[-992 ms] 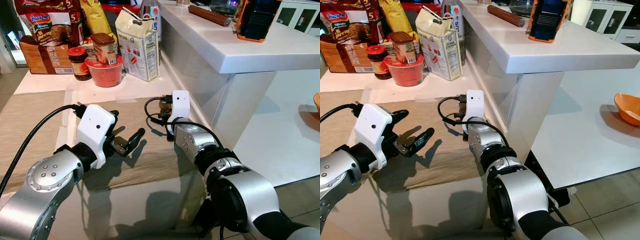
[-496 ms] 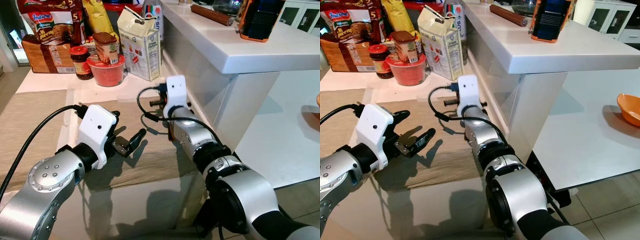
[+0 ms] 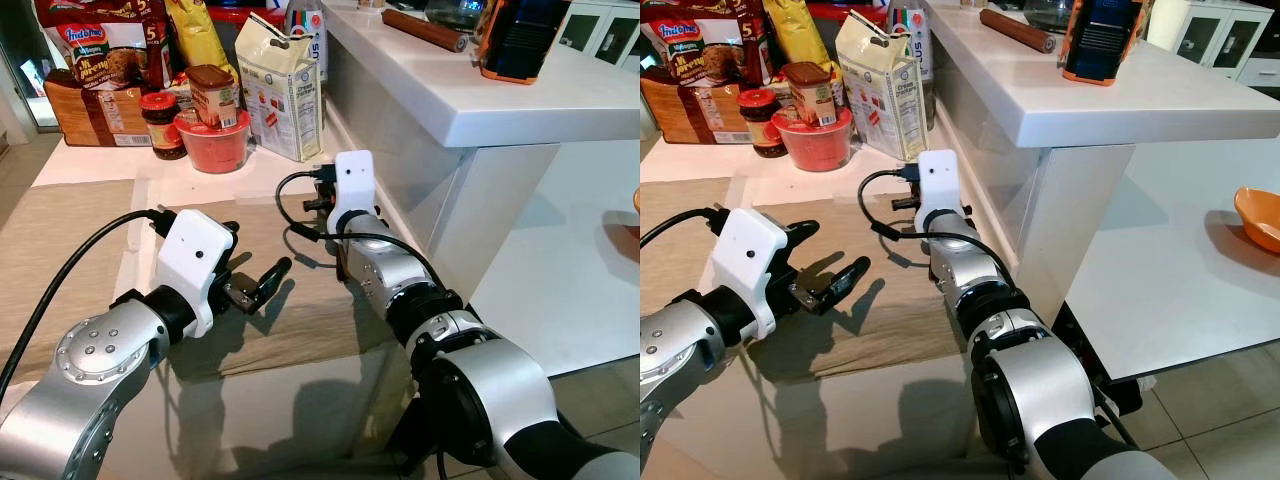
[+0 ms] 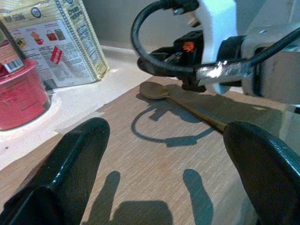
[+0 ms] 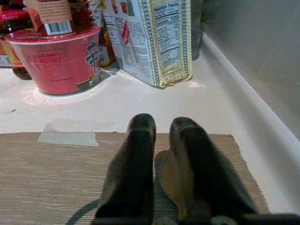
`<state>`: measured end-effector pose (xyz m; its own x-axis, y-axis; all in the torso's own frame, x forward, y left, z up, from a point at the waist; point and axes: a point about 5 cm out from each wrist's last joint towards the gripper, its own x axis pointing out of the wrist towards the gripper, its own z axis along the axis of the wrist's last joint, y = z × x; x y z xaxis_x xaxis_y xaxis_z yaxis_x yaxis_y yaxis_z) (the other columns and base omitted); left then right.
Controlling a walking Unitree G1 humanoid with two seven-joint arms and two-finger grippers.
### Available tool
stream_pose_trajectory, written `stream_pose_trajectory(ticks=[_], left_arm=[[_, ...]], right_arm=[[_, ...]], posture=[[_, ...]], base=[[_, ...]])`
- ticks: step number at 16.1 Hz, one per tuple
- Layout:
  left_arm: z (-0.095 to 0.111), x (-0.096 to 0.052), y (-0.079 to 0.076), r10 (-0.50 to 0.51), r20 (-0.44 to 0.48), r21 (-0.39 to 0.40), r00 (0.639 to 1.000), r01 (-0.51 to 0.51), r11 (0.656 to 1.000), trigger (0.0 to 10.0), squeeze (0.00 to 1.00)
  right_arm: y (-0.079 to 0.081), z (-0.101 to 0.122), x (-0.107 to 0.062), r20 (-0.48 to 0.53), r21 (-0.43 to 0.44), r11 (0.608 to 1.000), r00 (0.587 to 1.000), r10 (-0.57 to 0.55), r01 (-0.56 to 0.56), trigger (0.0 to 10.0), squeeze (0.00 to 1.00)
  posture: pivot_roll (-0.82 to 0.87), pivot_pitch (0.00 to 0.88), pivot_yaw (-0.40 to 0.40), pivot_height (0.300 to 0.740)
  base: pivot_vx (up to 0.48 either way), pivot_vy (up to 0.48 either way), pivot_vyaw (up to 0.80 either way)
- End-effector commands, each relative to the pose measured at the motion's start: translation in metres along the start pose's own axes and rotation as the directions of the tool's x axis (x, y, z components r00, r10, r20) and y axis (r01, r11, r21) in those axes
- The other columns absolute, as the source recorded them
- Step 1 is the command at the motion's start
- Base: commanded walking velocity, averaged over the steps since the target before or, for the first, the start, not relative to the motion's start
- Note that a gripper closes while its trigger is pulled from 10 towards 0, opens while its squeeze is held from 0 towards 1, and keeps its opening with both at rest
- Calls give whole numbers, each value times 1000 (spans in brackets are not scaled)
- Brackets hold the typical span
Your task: Setting the table
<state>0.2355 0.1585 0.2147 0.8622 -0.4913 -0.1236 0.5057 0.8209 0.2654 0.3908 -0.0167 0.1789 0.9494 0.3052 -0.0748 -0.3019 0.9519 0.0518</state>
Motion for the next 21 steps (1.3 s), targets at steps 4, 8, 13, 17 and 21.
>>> stream_pose_trajectory(ticks=[4, 8, 13, 17, 21], left_arm=[[-8, 3, 3, -3, -30, 17, 1000, 3, 1000, 10000, 0], [-5, 5, 5, 9, -11, 45, 1000, -8, 999, 10000, 0], [-4, 7, 7, 18, -6, 60, 1000, -18, 998, 10000, 0], [-3, 9, 5, 15, 6, 61, 1000, -15, 998, 10000, 0], [-3, 9, 6, 19, 5, 69, 1000, -19, 997, 10000, 0]], right_arm=[[0, -12, -2, -52, 18, 1000, 999, -6, 7, 10000, 1000], [-1, -13, -2, -56, 23, 1000, 998, -7, 8, 10000, 1000], [-9, -12, -2, -59, -28, 997, 996, -73, 72, 10000, 0], [-12, -10, -2, -45, 12, 997, 997, -69, 70, 10000, 0], [-13, -12, -2, -56, -7, 997, 995, -82, 81, 10000, 0]], posture=[[163, 0, -36, 736], [161, 0, -37, 736], [161, 0, -37, 736], [157, 0, -36, 736], [156, 0, -34, 736]], base=[[0, 360, 0], [0, 240, 0], [0, 0, 0], [0, 0, -286], [0, 0, -586]])
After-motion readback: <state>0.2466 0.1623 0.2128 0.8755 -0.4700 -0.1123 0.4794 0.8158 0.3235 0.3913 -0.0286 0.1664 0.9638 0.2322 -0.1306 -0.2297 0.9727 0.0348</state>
